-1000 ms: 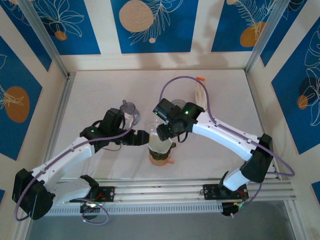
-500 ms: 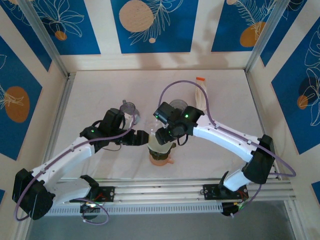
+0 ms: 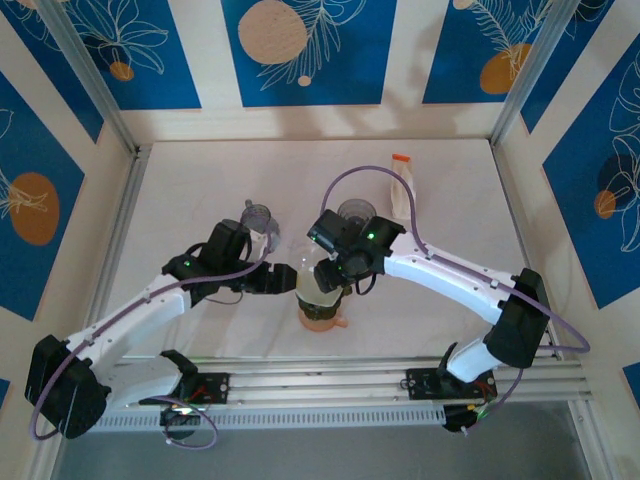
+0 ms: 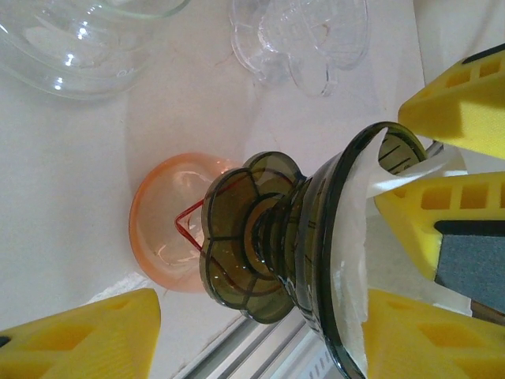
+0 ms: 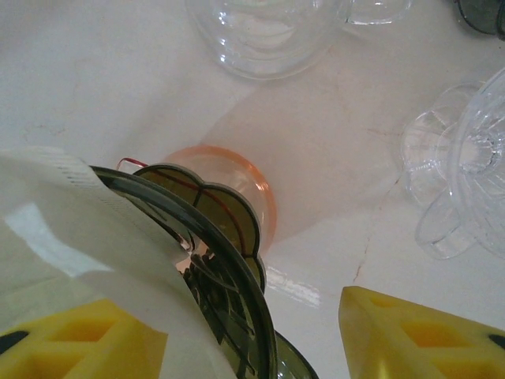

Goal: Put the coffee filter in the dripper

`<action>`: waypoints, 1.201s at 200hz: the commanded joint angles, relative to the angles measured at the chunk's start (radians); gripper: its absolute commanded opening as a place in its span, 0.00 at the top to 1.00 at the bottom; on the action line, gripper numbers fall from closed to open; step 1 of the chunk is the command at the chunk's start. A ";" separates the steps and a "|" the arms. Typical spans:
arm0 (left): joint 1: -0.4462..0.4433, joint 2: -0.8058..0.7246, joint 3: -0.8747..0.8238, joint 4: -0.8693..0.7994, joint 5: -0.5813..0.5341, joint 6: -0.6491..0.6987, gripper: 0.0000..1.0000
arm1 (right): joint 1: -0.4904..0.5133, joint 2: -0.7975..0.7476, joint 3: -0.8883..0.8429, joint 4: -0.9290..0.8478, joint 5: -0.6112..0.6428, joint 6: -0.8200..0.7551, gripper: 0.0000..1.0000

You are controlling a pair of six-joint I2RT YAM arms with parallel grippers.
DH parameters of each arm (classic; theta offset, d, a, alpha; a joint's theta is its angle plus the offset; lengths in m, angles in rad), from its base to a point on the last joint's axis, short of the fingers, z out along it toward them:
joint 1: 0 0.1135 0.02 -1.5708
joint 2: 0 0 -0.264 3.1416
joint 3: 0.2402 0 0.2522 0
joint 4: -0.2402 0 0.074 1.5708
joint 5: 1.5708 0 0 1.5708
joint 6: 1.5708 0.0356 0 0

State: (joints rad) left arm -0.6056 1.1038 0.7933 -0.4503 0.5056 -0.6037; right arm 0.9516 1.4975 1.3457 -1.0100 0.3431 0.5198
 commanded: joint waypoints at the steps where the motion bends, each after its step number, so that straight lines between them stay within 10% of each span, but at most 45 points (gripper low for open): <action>1: 0.008 -0.002 -0.006 0.010 0.028 -0.010 0.33 | 0.007 -0.059 -0.001 0.044 -0.013 -0.017 0.37; 240: 0.008 -0.002 -0.016 0.021 0.030 -0.028 0.33 | -0.035 -0.109 0.008 0.005 -0.024 0.030 0.36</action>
State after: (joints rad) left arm -0.6056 1.1038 0.7895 -0.4492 0.5163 -0.6224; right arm 0.9104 1.4620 1.3827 -0.9565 0.3141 0.5266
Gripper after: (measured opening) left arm 0.664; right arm 0.642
